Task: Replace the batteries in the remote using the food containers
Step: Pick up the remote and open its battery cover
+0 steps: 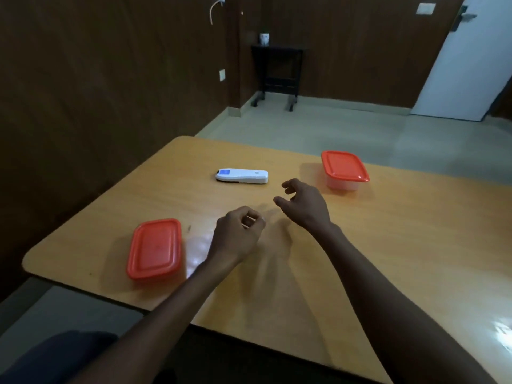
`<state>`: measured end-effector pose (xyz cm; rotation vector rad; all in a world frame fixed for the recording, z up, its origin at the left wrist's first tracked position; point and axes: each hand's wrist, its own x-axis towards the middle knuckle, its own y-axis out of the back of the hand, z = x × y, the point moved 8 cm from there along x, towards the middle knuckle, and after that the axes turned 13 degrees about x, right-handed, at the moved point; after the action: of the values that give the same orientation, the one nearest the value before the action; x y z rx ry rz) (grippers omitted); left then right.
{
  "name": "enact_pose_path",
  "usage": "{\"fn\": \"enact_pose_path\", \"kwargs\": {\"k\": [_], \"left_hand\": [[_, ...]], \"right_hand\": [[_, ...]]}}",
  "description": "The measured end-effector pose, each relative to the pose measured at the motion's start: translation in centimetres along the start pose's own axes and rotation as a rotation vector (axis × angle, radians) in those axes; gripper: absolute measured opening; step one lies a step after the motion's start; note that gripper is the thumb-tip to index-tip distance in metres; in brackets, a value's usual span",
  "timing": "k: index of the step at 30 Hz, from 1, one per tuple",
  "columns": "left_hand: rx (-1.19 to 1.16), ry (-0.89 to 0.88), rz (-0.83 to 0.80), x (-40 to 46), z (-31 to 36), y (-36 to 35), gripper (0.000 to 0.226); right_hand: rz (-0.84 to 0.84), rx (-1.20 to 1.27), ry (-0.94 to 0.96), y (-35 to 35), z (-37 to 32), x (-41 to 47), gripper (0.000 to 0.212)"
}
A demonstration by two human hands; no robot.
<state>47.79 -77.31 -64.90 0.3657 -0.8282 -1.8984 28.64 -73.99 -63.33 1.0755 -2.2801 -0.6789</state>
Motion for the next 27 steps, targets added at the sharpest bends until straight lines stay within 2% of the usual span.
{"fn": "enact_pose_path", "kwargs": {"k": [5, 8, 12, 17, 22, 25, 27], "left_hand": [[-0.053, 0.091, 0.047, 2.3, -2.0, 1.0, 0.011], [-0.077, 0.112, 0.045, 3.5, -2.8, 0.7, 0.012], [-0.124, 0.150, 0.041, 4.6, -2.8, 0.2, 0.015], [-0.252, 0.235, -0.010, 3.9, -2.8, -1.0, 0.010], [-0.590, 0.335, -0.198, 0.7, 0.0, -3.8, 0.028], [-0.714, 0.304, -0.321, -2.3, 2.9, -6.1, 0.022], [-0.723, 0.302, -0.396, -4.3, 3.9, -7.5, 0.031]], "right_hand": [[-0.159, -0.106, 0.006, -5.6, -0.5, 7.1, 0.074], [-0.241, -0.201, 0.045, -8.7, -0.8, 10.3, 0.080], [-0.273, -0.316, 0.115, -10.2, -1.2, 12.3, 0.055], [-0.162, -0.191, 0.134, -7.1, -0.7, 7.7, 0.048], [-0.030, 0.024, 0.099, -0.4, -0.6, -2.4, 0.047], [0.018, 0.201, -0.047, 3.1, -0.1, -8.4, 0.040], [-0.013, 0.391, -0.239, 4.4, 1.5, -11.4, 0.040]]}}
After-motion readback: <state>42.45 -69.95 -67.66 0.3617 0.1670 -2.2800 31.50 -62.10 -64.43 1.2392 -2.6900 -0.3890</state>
